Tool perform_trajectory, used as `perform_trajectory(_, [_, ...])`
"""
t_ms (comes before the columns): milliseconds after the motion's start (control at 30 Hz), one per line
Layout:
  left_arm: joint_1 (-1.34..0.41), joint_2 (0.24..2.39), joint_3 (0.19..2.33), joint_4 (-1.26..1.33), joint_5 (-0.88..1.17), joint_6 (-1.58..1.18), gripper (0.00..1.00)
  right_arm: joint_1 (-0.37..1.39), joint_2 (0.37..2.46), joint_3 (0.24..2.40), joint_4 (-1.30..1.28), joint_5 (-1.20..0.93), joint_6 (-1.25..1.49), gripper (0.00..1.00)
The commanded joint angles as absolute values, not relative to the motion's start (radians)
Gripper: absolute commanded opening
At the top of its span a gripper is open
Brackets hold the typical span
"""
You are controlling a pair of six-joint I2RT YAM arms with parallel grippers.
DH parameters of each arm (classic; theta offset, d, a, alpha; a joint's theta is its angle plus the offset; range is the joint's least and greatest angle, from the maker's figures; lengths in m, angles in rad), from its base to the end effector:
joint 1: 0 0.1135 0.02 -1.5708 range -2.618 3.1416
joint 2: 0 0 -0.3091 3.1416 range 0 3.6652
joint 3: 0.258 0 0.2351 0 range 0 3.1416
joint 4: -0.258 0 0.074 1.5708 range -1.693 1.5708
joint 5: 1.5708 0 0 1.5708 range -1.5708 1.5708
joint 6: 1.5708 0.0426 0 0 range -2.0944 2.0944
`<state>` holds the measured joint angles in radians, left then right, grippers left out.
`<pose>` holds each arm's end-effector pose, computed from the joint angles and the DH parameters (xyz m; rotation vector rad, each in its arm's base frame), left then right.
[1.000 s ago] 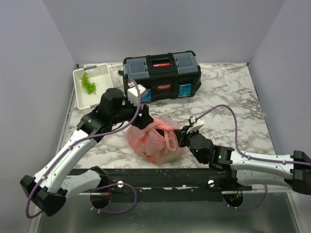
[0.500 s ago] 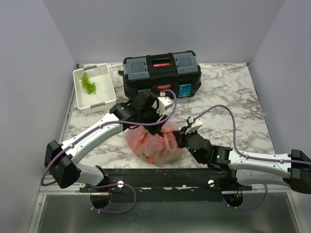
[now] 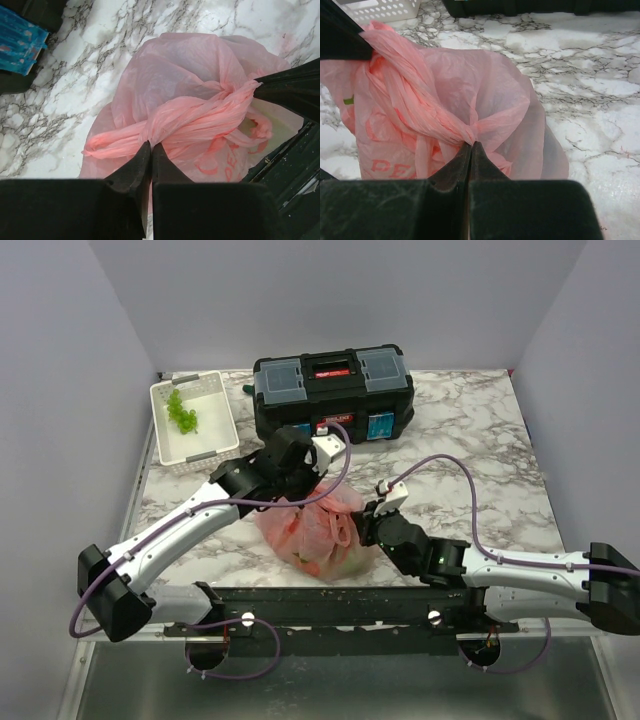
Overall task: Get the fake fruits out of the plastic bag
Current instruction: Untie the plastic bag at the center of the board.
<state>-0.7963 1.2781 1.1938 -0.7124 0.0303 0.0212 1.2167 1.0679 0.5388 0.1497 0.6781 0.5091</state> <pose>0.1696 -0.1752 0.3667 0.9696 2.2011 -0.4043 0.0934 0.1756 0.2817 -0.2255 1.8838 0.5271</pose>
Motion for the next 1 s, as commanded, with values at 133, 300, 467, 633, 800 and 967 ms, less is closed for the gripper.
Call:
perform_trajectory(133, [-0.802, 1.126, 1.18, -0.695, -0.054, 0.006, 0.0, 1.218, 1.082, 0.555, 0.119, 0.668, 0.543, 0.01])
perform_trajectory(300, [-0.801, 1.028, 1.076, -0.659, -0.207, -0.067, 0.0, 1.219, 1.108, 0.578, 0.085, 0.695, 0.547, 0.01])
perform_trajectory(467, [-0.801, 0.865, 0.893, -0.498, -0.368, -0.068, 0.0, 1.219, 1.101, 0.571, 0.032, 0.77, 0.618, 0.01])
perform_trajectory(633, [-0.797, 0.795, 0.827, -0.387, -0.295, -0.034, 0.0, 1.219, 1.093, 0.567, 0.009, 0.753, 0.643, 0.03])
perform_trajectory(800, [-0.797, 0.82, 0.844, -0.411, -0.212, -0.029, 0.0, 1.218, 1.11, 0.602, 0.002, 0.727, 0.608, 0.18])
perform_trajectory(967, [-0.797, 0.859, 0.869, -0.441, -0.153, -0.031, 0.0, 1.218, 1.164, 0.711, -0.043, 0.648, 0.491, 0.38])
